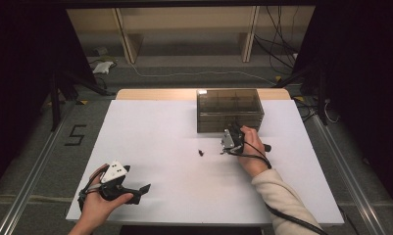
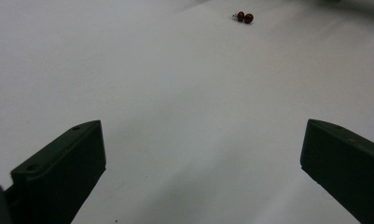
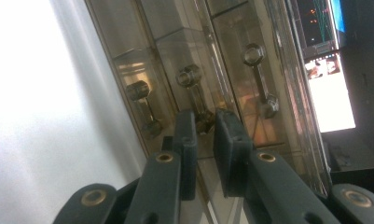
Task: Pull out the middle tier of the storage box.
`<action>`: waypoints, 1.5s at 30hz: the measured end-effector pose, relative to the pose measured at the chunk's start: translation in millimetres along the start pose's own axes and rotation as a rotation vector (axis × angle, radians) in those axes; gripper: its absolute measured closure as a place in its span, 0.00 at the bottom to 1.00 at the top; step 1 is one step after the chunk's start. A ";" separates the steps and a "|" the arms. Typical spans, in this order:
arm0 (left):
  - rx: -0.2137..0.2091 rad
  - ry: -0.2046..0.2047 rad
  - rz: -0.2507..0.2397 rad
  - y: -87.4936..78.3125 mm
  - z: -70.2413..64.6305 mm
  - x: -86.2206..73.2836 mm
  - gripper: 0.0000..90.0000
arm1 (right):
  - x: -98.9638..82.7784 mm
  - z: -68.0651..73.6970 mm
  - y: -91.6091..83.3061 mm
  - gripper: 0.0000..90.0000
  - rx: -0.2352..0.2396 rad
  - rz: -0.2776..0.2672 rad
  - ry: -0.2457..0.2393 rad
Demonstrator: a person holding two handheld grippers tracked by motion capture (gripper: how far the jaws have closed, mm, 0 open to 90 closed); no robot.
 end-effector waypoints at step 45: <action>0.009 -0.003 -0.007 -2.7 0.9 -0.7 0.00 | 0.0 3.6 -12.8 0.89 0.003 -0.002 -0.004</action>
Point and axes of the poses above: each handheld gripper's, and its own axes: y roughly forward along the jaws, x roughly out of its top, z roughly to its left, the point moved 1 cm from there along y, roughly forward along the jaws, and after that the axes turned 8 degrees about x, right-handed, at the moved point
